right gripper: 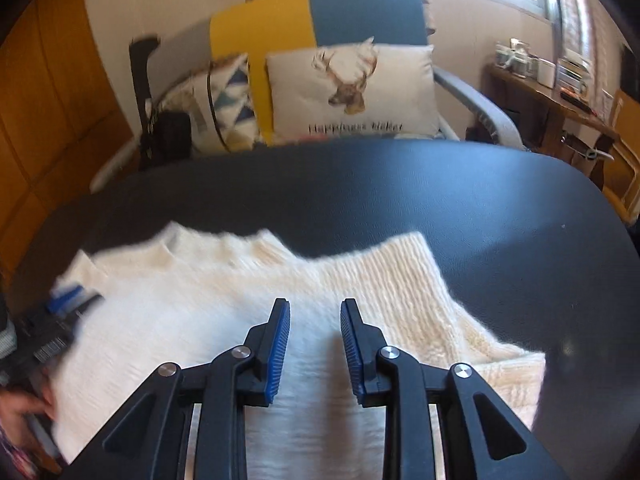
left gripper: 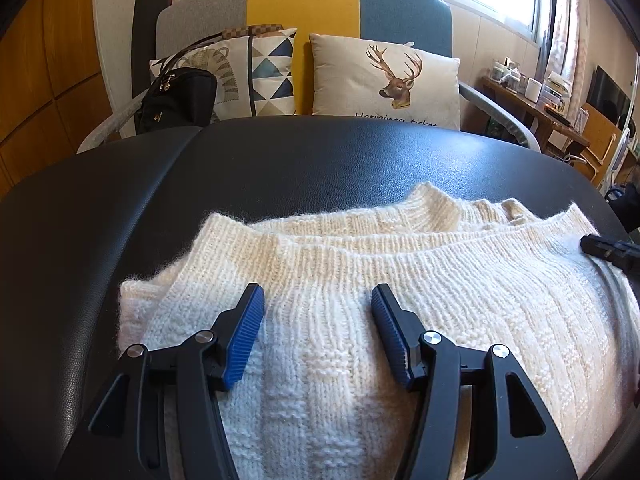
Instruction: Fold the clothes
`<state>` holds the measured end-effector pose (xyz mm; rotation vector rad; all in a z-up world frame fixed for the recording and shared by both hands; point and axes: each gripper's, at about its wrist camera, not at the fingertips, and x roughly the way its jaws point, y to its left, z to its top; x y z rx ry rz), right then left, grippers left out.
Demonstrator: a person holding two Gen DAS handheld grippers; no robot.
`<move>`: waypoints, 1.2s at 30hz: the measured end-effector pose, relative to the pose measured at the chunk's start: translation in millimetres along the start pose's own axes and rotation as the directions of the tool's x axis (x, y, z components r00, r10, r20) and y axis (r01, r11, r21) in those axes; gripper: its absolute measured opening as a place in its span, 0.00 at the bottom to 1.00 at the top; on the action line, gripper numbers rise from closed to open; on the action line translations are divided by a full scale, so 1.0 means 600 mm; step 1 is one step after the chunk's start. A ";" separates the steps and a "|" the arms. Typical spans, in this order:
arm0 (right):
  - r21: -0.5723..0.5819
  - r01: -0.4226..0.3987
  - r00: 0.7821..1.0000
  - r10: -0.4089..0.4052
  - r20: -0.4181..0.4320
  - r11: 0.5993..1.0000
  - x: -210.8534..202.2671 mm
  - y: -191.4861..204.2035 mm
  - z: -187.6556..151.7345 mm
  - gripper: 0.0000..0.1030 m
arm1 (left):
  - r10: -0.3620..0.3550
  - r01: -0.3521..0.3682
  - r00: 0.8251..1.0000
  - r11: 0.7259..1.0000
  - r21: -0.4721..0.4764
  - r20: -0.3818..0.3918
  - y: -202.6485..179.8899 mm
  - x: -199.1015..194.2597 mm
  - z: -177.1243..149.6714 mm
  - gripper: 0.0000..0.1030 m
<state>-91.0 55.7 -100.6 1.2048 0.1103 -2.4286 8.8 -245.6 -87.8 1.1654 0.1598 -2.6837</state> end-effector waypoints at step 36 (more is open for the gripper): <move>-0.101 -0.290 0.957 0.288 -0.034 0.952 -0.004 0.159 -0.006 0.25 | -0.080 0.079 0.996 0.996 -0.028 -0.037 0.028 -0.029 0.026 0.67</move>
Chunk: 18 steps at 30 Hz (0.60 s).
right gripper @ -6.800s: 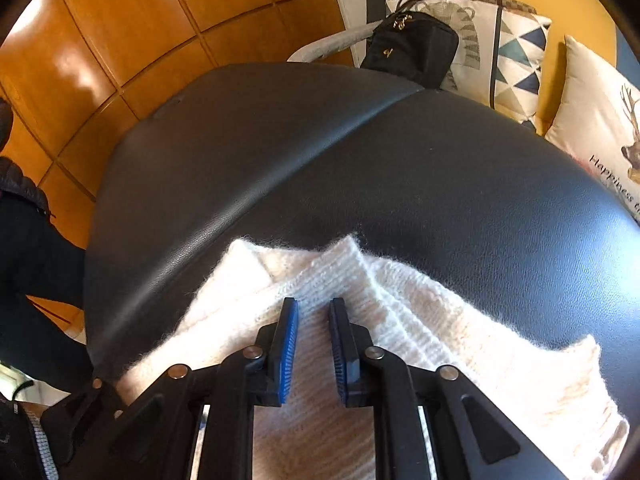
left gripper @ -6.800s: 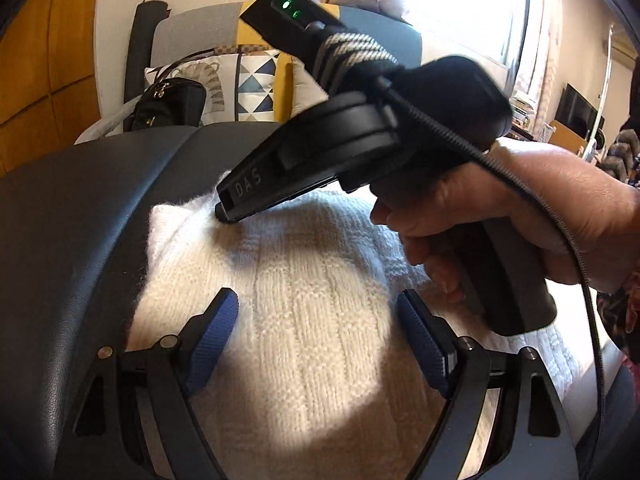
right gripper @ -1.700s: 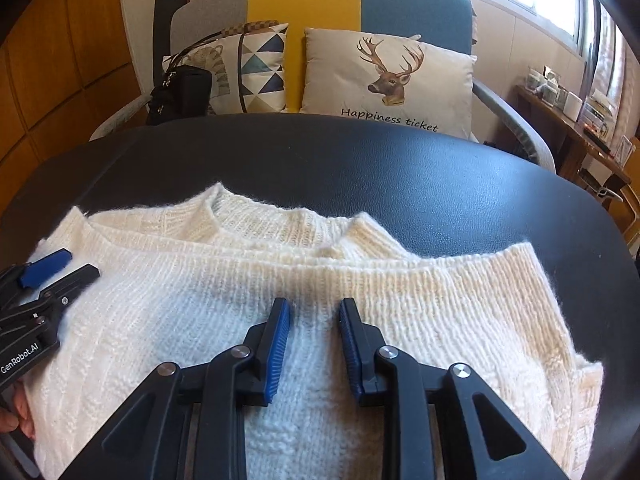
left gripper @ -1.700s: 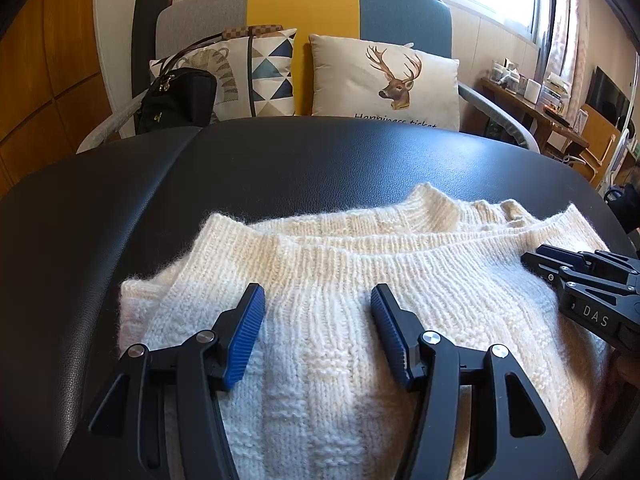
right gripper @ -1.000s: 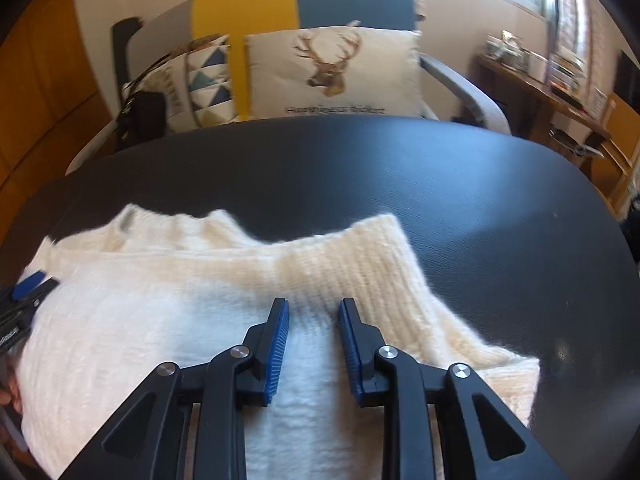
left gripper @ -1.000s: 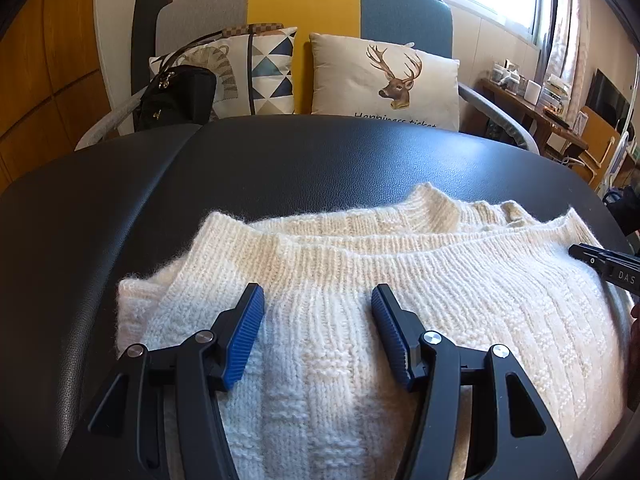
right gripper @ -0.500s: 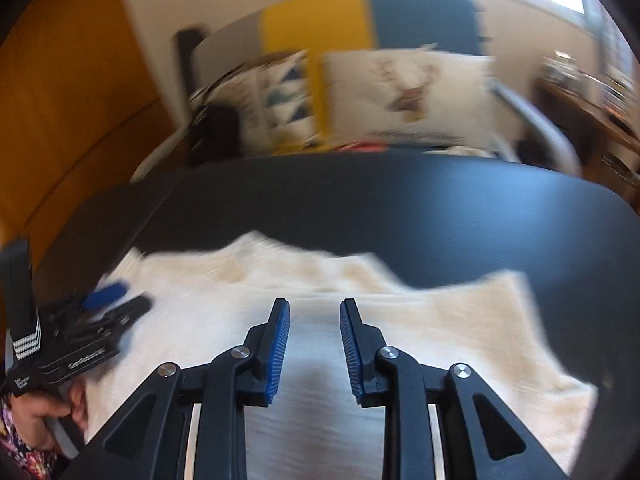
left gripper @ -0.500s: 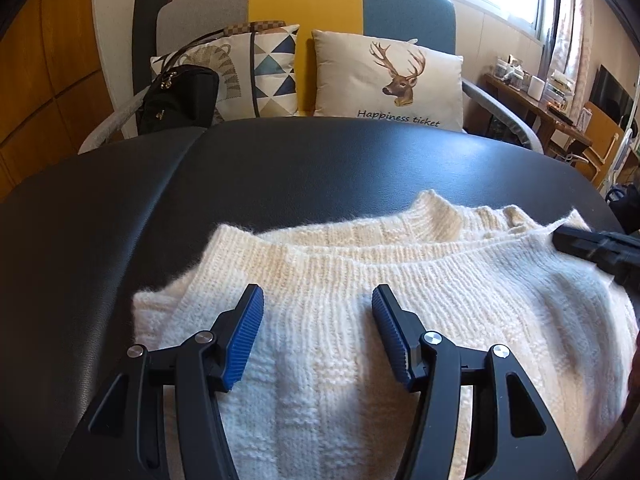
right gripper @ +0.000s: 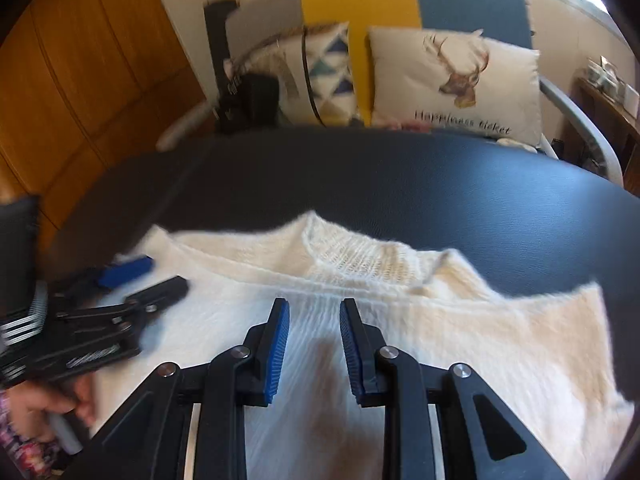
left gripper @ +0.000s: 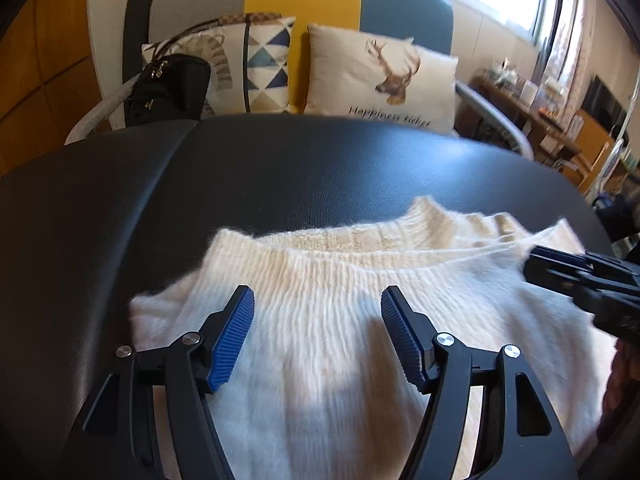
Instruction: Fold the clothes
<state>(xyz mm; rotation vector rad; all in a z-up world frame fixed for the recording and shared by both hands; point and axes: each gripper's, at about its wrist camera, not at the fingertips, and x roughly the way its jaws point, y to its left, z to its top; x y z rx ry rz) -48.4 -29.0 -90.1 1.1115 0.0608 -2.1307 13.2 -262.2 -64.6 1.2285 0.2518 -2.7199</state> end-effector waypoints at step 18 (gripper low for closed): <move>-0.236 0.089 0.992 -0.108 -0.067 0.968 -0.031 0.107 -0.164 0.26 | 0.070 -0.103 0.989 0.959 0.263 0.131 -0.091 -0.053 -0.137 0.76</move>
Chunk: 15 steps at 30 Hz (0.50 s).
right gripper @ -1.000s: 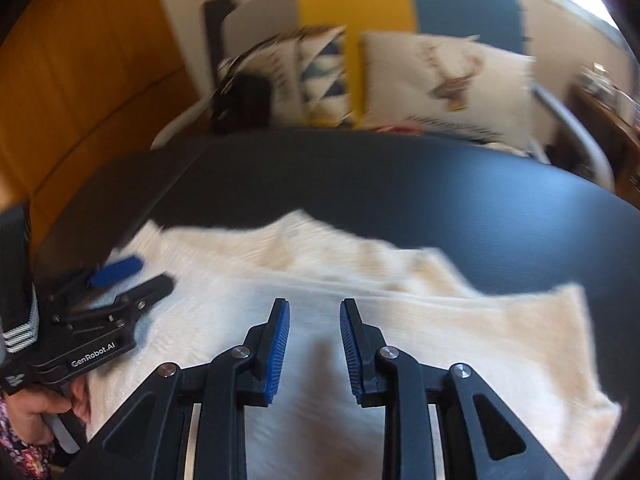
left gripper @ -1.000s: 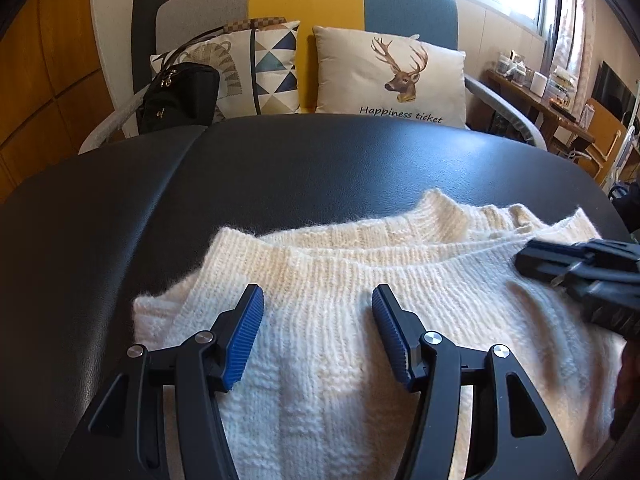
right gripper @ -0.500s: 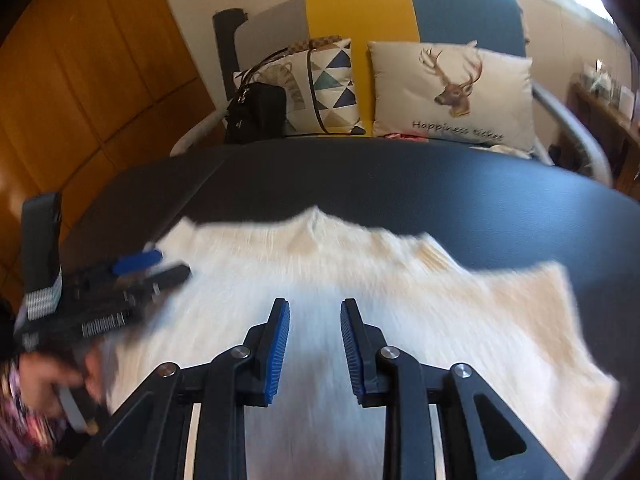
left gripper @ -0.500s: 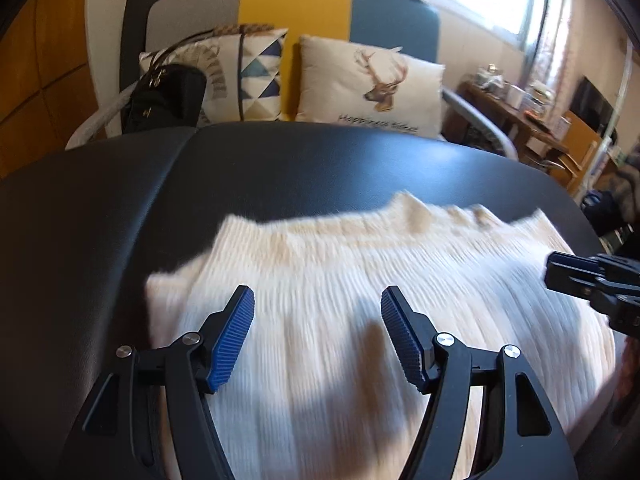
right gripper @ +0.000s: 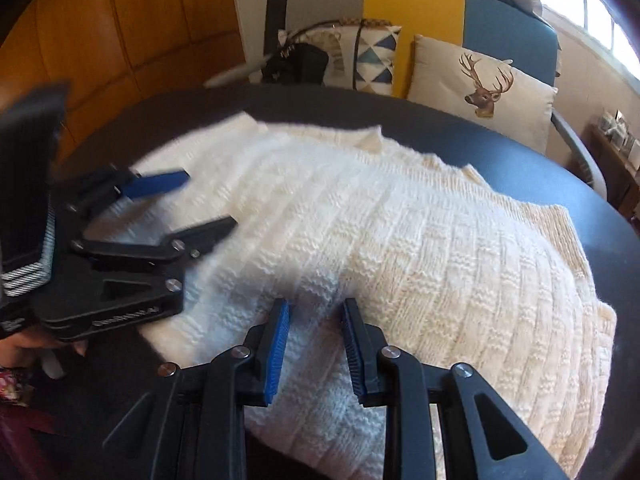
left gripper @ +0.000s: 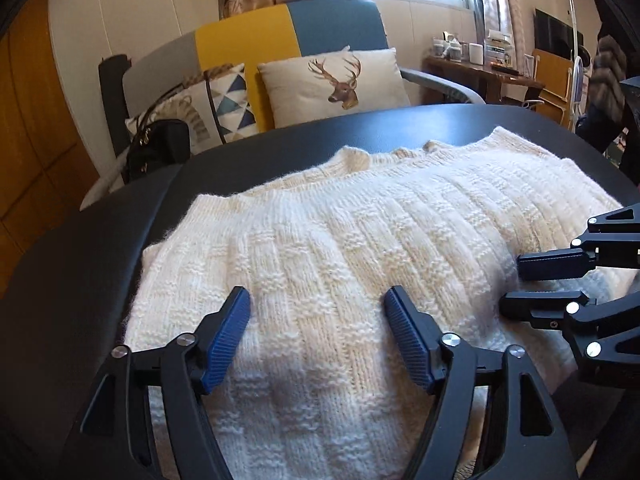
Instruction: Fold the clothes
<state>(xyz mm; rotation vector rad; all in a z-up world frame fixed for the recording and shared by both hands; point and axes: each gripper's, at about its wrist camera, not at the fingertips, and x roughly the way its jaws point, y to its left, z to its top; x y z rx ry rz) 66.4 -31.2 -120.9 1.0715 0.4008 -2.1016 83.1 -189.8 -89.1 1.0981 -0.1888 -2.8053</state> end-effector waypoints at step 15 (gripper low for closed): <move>0.127 0.039 0.999 -0.043 0.026 0.991 -0.116 -0.085 -0.043 0.26 | -0.097 0.097 0.995 0.995 -0.003 0.004 -0.014 -0.075 -0.033 0.78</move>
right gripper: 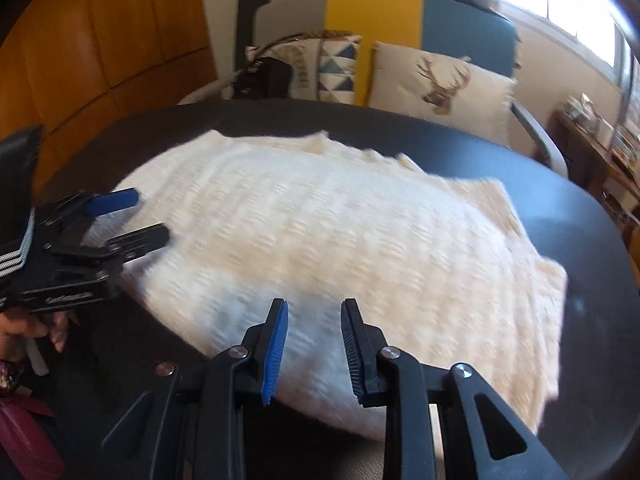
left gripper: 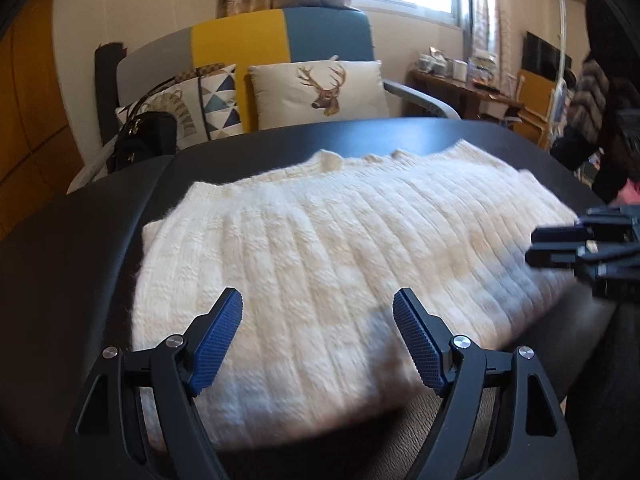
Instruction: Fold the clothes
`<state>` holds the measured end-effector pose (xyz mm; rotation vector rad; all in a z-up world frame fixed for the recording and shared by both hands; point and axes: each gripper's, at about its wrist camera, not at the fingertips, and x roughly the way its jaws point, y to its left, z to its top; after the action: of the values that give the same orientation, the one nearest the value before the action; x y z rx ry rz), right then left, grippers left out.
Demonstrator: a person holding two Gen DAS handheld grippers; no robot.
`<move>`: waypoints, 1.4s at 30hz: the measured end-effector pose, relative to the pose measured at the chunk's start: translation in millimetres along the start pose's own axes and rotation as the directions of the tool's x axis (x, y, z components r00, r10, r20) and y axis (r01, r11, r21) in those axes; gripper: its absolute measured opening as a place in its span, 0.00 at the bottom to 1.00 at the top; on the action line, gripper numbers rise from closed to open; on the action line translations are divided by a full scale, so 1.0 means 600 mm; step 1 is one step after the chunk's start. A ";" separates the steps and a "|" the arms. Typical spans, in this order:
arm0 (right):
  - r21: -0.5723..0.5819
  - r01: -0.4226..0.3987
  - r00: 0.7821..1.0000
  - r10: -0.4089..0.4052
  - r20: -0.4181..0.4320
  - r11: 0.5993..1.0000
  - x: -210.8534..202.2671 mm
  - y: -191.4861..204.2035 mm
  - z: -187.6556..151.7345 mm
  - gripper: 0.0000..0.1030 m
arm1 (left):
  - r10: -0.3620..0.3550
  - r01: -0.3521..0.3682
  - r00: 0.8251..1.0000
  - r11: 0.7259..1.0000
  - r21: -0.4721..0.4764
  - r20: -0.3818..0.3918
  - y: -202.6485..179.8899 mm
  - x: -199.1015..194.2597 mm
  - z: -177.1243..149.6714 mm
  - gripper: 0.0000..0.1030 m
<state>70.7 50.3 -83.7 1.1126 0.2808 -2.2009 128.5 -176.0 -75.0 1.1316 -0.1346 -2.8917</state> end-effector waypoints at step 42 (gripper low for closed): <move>0.403 -0.107 0.976 0.018 0.217 0.909 -0.013 -0.331 0.077 0.25 | 0.091 -0.100 0.994 0.981 -0.166 -0.057 0.107 0.102 0.104 0.79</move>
<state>-81.5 185.1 -68.3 1.0708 -0.3262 -2.3565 41.3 -239.7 -64.5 1.1329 0.0554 -2.7287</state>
